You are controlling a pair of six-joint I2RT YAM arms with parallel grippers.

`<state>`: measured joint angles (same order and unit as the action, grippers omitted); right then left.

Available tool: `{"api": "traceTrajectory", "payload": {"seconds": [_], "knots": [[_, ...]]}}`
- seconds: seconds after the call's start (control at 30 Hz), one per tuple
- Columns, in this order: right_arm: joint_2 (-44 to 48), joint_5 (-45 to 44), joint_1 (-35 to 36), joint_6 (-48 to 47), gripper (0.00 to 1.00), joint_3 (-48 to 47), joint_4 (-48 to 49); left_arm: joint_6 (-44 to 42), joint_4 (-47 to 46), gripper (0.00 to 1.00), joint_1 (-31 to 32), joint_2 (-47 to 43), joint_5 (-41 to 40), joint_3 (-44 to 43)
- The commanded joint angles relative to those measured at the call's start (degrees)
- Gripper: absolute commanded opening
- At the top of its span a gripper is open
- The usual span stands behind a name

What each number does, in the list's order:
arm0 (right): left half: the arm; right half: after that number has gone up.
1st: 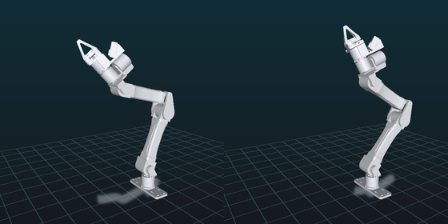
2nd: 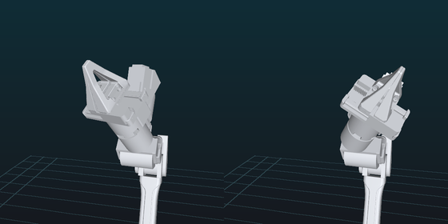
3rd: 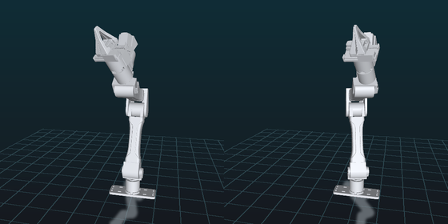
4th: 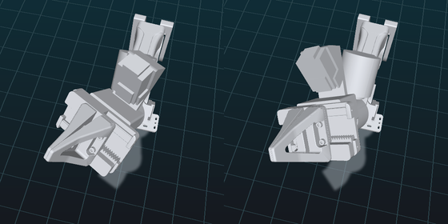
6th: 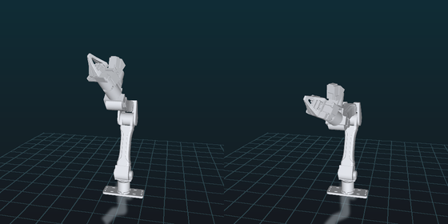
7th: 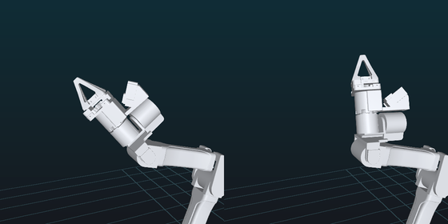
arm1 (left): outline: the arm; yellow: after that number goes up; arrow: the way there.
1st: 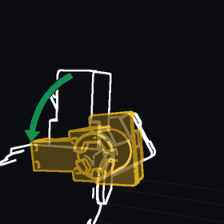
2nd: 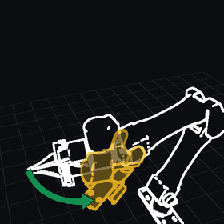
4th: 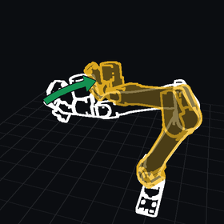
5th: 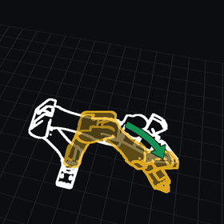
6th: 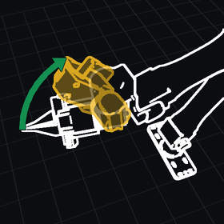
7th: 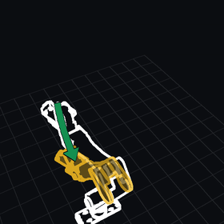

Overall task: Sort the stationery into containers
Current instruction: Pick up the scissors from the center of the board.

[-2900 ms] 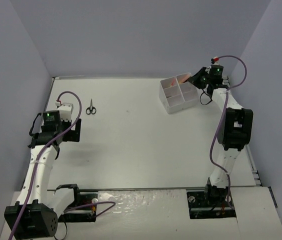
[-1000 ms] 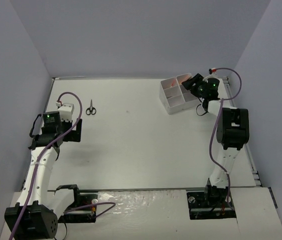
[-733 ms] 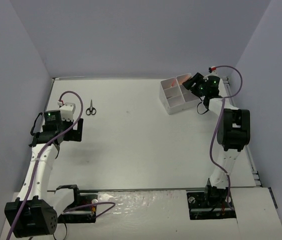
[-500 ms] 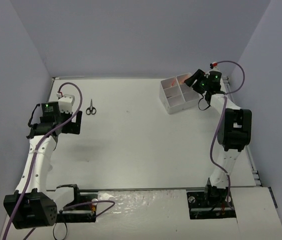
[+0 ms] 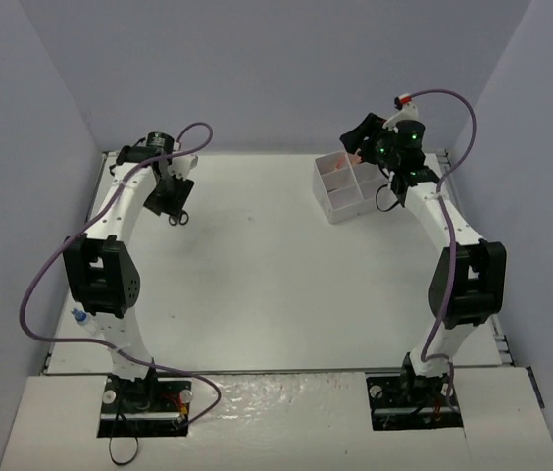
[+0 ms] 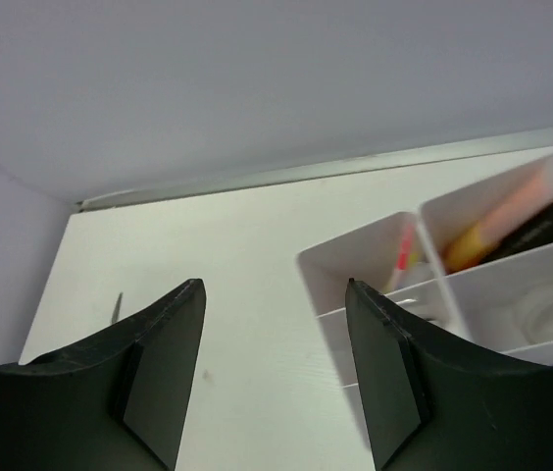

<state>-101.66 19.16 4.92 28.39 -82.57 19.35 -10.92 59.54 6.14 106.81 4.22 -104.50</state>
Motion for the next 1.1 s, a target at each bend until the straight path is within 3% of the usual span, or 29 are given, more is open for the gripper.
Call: {"api": "traceTrajectory", "payload": {"seconds": [0.0, 0.1, 0.37, 0.63, 1.07], "knots": [[5.9, 0.2, 4.2, -1.3, 0.56, 1.3, 0.9, 5.3, 2.1, 0.37, -2.1, 5.1, -3.5, -6.0], [8.3, -0.5, 5.7, -1.7, 0.56, 3.0, 0.2, 6.1, 2.4, 0.34, -3.9, 10.7, -2.2, -11.2], [13.2, -2.3, 6.6, -4.0, 0.56, 5.1, -3.8, 8.0, -1.5, 0.36, -5.8, 25.6, -2.3, -22.5], [13.7, -3.3, 6.7, -6.7, 0.56, 4.7, -7.1, 8.6, -2.9, 0.36, -7.8, 33.7, -1.3, -30.4], [12.9, -4.6, 6.2, -9.9, 0.56, 2.2, -8.9, 10.0, -3.2, 0.24, -7.6, 35.5, -2.1, -23.7]]}}
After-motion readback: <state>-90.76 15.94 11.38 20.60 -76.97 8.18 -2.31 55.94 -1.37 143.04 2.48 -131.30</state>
